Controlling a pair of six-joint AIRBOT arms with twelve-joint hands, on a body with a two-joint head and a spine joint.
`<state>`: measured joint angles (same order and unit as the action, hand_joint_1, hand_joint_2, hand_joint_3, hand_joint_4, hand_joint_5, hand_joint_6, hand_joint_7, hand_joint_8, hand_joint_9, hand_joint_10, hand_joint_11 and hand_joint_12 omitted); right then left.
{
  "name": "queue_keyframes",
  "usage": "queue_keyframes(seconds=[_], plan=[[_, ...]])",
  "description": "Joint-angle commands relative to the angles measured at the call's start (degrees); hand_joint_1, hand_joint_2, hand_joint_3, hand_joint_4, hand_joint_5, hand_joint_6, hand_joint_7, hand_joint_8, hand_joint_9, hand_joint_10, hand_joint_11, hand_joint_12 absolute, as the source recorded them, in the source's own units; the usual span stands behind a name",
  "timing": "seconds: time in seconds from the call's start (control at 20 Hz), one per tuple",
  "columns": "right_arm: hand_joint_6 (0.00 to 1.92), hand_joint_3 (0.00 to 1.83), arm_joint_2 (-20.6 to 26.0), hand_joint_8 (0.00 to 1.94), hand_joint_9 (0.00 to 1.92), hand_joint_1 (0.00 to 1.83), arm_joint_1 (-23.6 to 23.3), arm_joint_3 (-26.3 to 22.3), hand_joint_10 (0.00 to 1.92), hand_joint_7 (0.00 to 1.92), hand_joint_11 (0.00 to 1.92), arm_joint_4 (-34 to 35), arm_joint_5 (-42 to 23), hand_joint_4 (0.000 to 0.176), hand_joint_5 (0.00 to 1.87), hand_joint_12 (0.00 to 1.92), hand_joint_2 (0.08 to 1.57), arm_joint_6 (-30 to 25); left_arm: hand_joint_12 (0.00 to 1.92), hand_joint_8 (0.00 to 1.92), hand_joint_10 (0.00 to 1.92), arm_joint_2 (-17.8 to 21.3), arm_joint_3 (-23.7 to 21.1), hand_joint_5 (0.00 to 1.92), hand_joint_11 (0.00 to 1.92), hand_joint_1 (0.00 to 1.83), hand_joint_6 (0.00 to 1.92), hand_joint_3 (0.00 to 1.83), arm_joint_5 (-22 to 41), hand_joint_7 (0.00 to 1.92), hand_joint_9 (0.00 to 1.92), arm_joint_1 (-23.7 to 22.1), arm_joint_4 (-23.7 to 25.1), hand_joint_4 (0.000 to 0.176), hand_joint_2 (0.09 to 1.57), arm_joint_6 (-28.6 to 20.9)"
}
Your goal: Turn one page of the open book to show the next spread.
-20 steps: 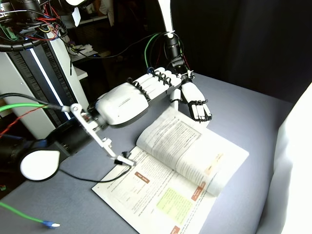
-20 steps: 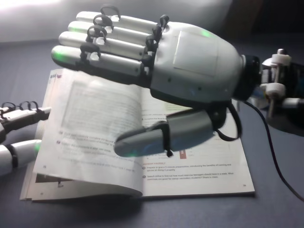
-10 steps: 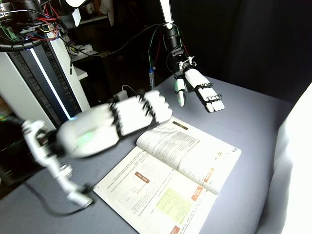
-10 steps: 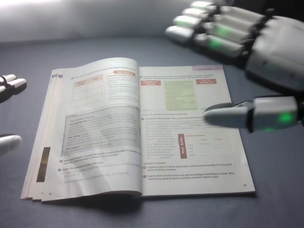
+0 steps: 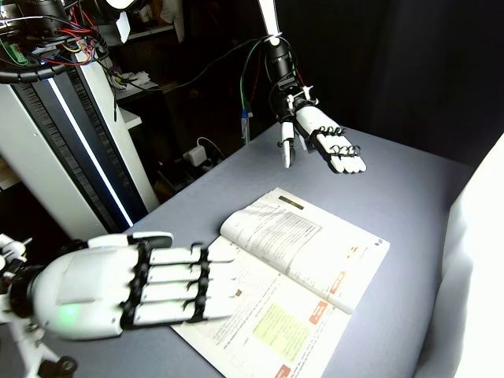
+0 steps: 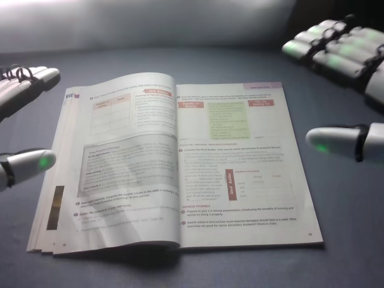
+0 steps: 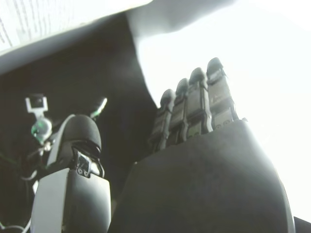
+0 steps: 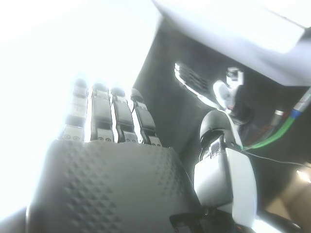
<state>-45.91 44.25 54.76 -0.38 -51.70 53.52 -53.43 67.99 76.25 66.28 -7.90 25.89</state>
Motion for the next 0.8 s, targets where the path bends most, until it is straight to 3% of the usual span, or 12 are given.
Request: queue_keyframes(seconds=[0.0,0.15,0.2,0.25,0.35,0.4,0.45,0.5,0.55,0.6,0.7,0.75], plan=[[0.0,0.01,0.68,0.0,0.0,0.09,0.19,-0.48,0.0,0.0,0.0,1.48,-9.41,0.0,0.0,0.0,1.2,0.73,0.0,0.0,0.0,-0.27,0.52,0.0,0.0,0.25,0.0,0.0,6.93,0.0,0.0,-0.98,-1.15,0.003,1.29,-0.11],[0.0,0.0,2.76,0.0,0.0,0.21,3.24,-2.09,0.0,0.0,0.0,5.53,-14.35,0.018,0.0,0.0,1.16,2.47,0.0,0.0,0.0,-0.86,0.89,0.0,0.0,0.22,0.0,0.0,7.38,0.0,0.0,-2.83,-0.46,0.0,1.28,-0.39],[0.0,0.0,3.34,0.0,0.0,0.22,4.23,-2.58,0.0,0.0,0.0,6.86,-16.34,0.0,0.0,0.0,1.17,3.01,0.0,0.0,0.0,-1.0,0.95,0.0,0.0,0.2,0.0,0.0,7.93,0.0,0.0,-3.24,-0.41,0.0,1.29,-0.38],[0.0,0.0,3.82,0.0,0.0,0.17,5.02,-2.93,0.0,0.0,0.0,7.8,-17.89,0.0,0.0,0.0,1.17,3.22,0.0,0.0,0.0,-1.2,1.01,0.0,0.0,0.26,0.0,0.0,8.83,0.0,0.0,-3.46,-0.74,0.022,1.26,-0.38],[0.0,0.0,4.62,0.0,0.0,0.19,6.26,-3.48,0.0,0.0,0.0,9.18,-21.15,0.0,0.0,0.0,1.18,3.23,0.0,0.0,0.0,-1.48,1.14,0.0,0.0,0.29,0.0,0.0,10.53,0.0,0.0,-3.86,-1.31,0.007,1.26,-0.37],[0.0,0.01,5.04,0.0,0.0,0.22,6.89,-3.82,0.0,0.0,0.03,9.74,-23.13,0.0,0.0,0.01,1.21,3.23,0.0,0.0,0.0,-1.56,1.2,0.0,0.0,0.18,0.0,0.0,11.05,0.0,0.0,-4.1,-1.48,0.0,1.26,-0.34],[0.0,0.02,5.51,0.0,0.0,0.27,7.76,-4.19,0.0,0.0,0.05,10.22,-25.57,0.035,0.0,0.03,1.23,3.21,0.0,0.0,0.0,-1.71,1.28,0.0,0.0,0.27,0.0,0.0,11.51,0.0,0.0,-4.32,-1.54,0.0,1.28,-0.27],[0.0,0.01,5.92,0.0,0.0,0.31,8.33,-4.54,0.0,0.0,0.01,10.45,-27.29,0.056,0.0,0.23,1.25,3.23,0.0,0.0,0.0,-1.83,1.31,0.0,0.0,0.38,0.0,0.01,11.82,0.0,0.0,-4.46,-1.6,0.0,1.3,-0.16],[0.0,0.01,6.39,0.0,0.01,0.37,8.97,-4.81,0.0,0.0,0.0,10.55,-29.41,0.03,0.0,0.23,1.28,3.17,0.0,0.0,0.0,-2.04,1.36,0.0,0.0,0.45,0.0,0.01,12.45,0.0,0.0,-4.57,-1.67,0.048,1.32,0.08],[0.0,0.01,7.01,0.0,0.02,0.38,9.33,-5.05,0.01,0.0,0.0,10.54,-30.67,0.044,0.0,0.2,1.29,3.15,0.0,0.0,0.0,-2.16,1.36,0.0,0.0,0.46,0.0,0.01,13.41,0.0,0.0,-4.57,-1.91,0.067,1.32,0.23],[0.0,0.0,8.1,0.0,0.0,0.26,9.88,-5.46,0.0,0.0,0.0,10.31,-33.87,0.029,0.0,0.03,1.32,2.89,0.0,0.0,0.0,-2.15,1.26,0.0,0.0,0.27,0.0,0.02,15.51,0.0,0.0,-4.61,-2.22,0.093,1.36,0.73],[0.0,0.01,8.53,0.0,0.0,0.27,10.08,-5.64,0.0,0.0,0.0,10.19,-35.56,0.01,0.0,0.0,1.34,2.69,0.0,0.0,0.0,-2.11,1.18,0.0,0.0,0.23,0.0,0.01,16.83,0.0,0.0,-4.76,-2.47,0.089,1.35,0.99]])
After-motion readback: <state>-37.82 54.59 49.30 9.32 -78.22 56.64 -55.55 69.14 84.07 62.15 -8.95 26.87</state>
